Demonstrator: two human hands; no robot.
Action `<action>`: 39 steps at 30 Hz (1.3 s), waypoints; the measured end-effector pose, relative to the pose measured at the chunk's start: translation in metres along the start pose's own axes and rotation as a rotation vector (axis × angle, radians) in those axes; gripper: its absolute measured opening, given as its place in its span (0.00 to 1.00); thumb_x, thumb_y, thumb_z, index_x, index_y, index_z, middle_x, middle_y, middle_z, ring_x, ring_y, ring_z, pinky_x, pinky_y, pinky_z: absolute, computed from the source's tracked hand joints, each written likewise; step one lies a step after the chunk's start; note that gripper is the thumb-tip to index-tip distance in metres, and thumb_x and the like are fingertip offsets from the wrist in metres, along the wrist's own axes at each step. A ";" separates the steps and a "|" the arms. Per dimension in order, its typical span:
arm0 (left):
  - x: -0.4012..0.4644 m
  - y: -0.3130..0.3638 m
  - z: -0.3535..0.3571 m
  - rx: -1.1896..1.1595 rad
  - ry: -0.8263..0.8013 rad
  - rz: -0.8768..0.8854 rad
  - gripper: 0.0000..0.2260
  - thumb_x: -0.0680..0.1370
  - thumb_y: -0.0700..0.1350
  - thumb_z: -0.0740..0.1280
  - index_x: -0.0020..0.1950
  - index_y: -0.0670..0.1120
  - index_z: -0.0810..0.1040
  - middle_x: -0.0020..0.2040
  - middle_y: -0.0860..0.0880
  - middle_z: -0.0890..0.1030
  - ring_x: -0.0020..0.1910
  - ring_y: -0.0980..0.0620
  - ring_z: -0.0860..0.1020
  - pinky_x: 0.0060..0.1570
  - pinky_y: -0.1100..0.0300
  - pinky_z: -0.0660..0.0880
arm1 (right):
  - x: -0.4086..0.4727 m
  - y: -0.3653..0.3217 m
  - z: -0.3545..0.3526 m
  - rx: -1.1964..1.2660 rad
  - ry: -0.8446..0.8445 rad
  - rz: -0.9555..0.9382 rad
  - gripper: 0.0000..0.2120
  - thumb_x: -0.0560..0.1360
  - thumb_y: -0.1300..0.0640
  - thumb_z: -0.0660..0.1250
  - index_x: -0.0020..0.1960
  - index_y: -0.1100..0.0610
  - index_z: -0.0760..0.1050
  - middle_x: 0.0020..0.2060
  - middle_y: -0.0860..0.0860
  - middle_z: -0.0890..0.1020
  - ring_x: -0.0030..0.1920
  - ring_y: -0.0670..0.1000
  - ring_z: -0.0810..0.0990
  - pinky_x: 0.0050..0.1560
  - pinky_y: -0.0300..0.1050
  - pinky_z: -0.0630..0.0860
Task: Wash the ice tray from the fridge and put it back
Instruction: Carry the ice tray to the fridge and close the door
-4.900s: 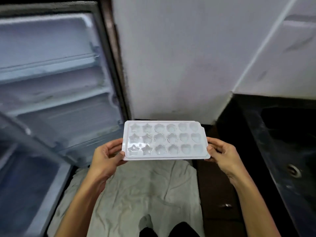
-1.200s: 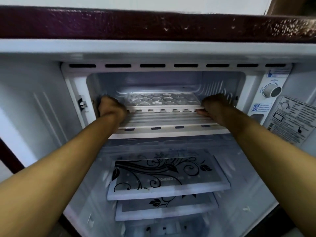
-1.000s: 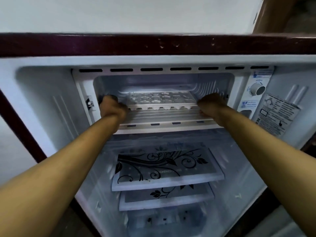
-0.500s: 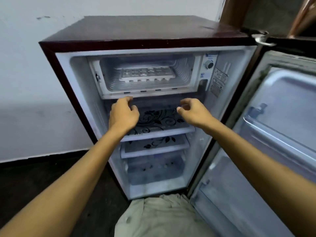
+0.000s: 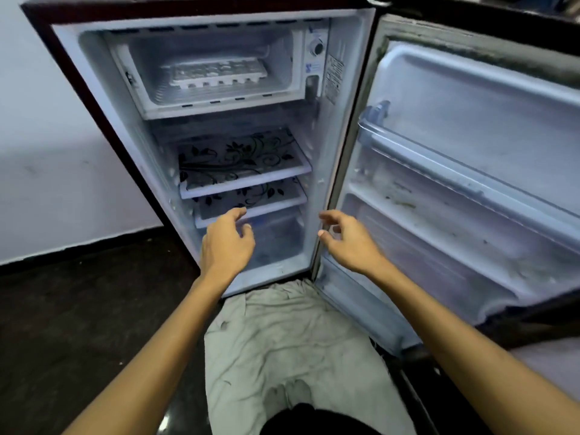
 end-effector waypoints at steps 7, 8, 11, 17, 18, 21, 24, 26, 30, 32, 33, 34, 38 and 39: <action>-0.047 -0.006 0.051 0.003 -0.142 -0.002 0.16 0.79 0.42 0.63 0.67 0.45 0.73 0.49 0.43 0.83 0.46 0.45 0.80 0.50 0.54 0.75 | -0.077 0.071 0.006 0.005 0.000 0.172 0.19 0.78 0.58 0.63 0.68 0.57 0.70 0.65 0.54 0.76 0.65 0.54 0.73 0.63 0.45 0.69; -0.052 -0.005 0.057 0.003 -0.163 -0.008 0.16 0.79 0.42 0.63 0.67 0.44 0.73 0.52 0.41 0.82 0.50 0.43 0.80 0.52 0.53 0.75 | -0.086 0.081 0.005 0.015 0.001 0.199 0.19 0.78 0.58 0.63 0.68 0.57 0.69 0.65 0.54 0.75 0.65 0.54 0.73 0.64 0.45 0.68; -0.067 0.003 0.072 -0.003 -0.218 0.004 0.16 0.78 0.40 0.63 0.66 0.44 0.74 0.56 0.41 0.82 0.54 0.42 0.79 0.55 0.51 0.74 | -0.112 0.108 -0.004 0.065 0.030 0.270 0.18 0.79 0.59 0.62 0.68 0.57 0.69 0.65 0.54 0.74 0.65 0.53 0.72 0.64 0.43 0.67; -0.096 0.050 0.106 -0.024 -0.294 0.082 0.16 0.78 0.39 0.64 0.66 0.43 0.75 0.64 0.43 0.78 0.63 0.44 0.75 0.61 0.52 0.71 | -0.156 0.158 -0.042 0.126 0.141 0.370 0.18 0.79 0.59 0.63 0.68 0.57 0.69 0.65 0.52 0.75 0.64 0.52 0.73 0.61 0.39 0.67; -0.101 0.060 0.113 -0.028 -0.299 0.093 0.16 0.77 0.39 0.64 0.66 0.43 0.75 0.64 0.43 0.78 0.63 0.44 0.75 0.60 0.52 0.71 | -0.163 0.167 -0.050 0.135 0.163 0.389 0.18 0.79 0.58 0.63 0.68 0.56 0.69 0.64 0.52 0.75 0.64 0.51 0.74 0.61 0.40 0.67; -0.117 0.094 0.132 -0.046 -0.316 0.116 0.16 0.78 0.39 0.64 0.66 0.43 0.75 0.64 0.43 0.78 0.62 0.43 0.75 0.59 0.52 0.72 | -0.182 0.192 -0.076 0.157 0.202 0.450 0.18 0.79 0.57 0.63 0.68 0.55 0.69 0.64 0.51 0.75 0.63 0.53 0.74 0.63 0.46 0.70; -0.136 0.131 0.153 -0.077 -0.350 0.140 0.16 0.78 0.39 0.63 0.66 0.43 0.75 0.63 0.42 0.78 0.62 0.43 0.76 0.58 0.53 0.72 | -0.199 0.211 -0.103 0.182 0.233 0.472 0.18 0.78 0.58 0.63 0.68 0.56 0.69 0.64 0.52 0.75 0.62 0.53 0.75 0.64 0.48 0.71; -0.148 0.158 0.167 -0.094 -0.368 0.162 0.16 0.78 0.39 0.64 0.66 0.43 0.75 0.62 0.42 0.79 0.59 0.43 0.77 0.57 0.54 0.73 | -0.206 0.221 -0.121 0.190 0.238 0.474 0.19 0.78 0.59 0.63 0.68 0.57 0.69 0.65 0.53 0.75 0.63 0.53 0.74 0.65 0.48 0.70; -0.168 0.200 0.193 -0.139 -0.398 0.185 0.16 0.78 0.40 0.63 0.67 0.44 0.74 0.63 0.44 0.78 0.49 0.49 0.80 0.54 0.55 0.73 | -0.207 0.237 -0.156 0.223 0.281 0.448 0.19 0.78 0.60 0.64 0.68 0.59 0.69 0.64 0.54 0.76 0.63 0.53 0.75 0.66 0.49 0.70; -0.175 0.220 0.207 -0.159 -0.419 0.196 0.16 0.79 0.41 0.63 0.67 0.45 0.73 0.65 0.45 0.77 0.56 0.46 0.78 0.57 0.53 0.73 | -0.204 0.241 -0.173 0.238 0.318 0.421 0.19 0.78 0.60 0.63 0.68 0.58 0.69 0.63 0.54 0.76 0.61 0.51 0.76 0.63 0.45 0.71; -0.178 0.229 0.214 -0.166 -0.429 0.201 0.17 0.79 0.41 0.63 0.67 0.45 0.73 0.66 0.45 0.76 0.58 0.45 0.77 0.56 0.52 0.73 | -0.202 0.243 -0.180 0.247 0.336 0.410 0.20 0.78 0.60 0.63 0.69 0.58 0.68 0.63 0.53 0.76 0.60 0.51 0.75 0.62 0.44 0.71; -0.181 0.241 0.222 -0.171 -0.438 0.208 0.17 0.79 0.41 0.63 0.68 0.45 0.73 0.66 0.44 0.76 0.58 0.45 0.77 0.56 0.53 0.73 | -0.201 0.245 -0.187 0.258 0.352 0.400 0.20 0.78 0.60 0.63 0.69 0.57 0.68 0.64 0.53 0.76 0.61 0.51 0.75 0.62 0.44 0.71; -0.189 0.279 0.251 -0.236 -0.475 0.206 0.18 0.78 0.41 0.65 0.67 0.43 0.72 0.66 0.44 0.76 0.64 0.45 0.74 0.62 0.52 0.71 | -0.198 0.250 -0.202 0.287 0.382 0.385 0.21 0.77 0.60 0.63 0.70 0.57 0.67 0.65 0.53 0.75 0.62 0.51 0.75 0.63 0.46 0.72; -0.192 0.287 0.258 -0.247 -0.482 0.209 0.18 0.78 0.41 0.65 0.67 0.43 0.72 0.66 0.44 0.76 0.65 0.46 0.73 0.63 0.52 0.71 | -0.199 0.251 -0.204 0.300 0.386 0.382 0.21 0.77 0.60 0.63 0.70 0.57 0.67 0.65 0.53 0.75 0.61 0.50 0.75 0.62 0.44 0.72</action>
Point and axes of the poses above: each hand's wrist, its own x-axis towards the middle knuckle, its own z-axis out of the palm, y = z × x, the point moved 6 cm from there along x, towards the middle knuckle
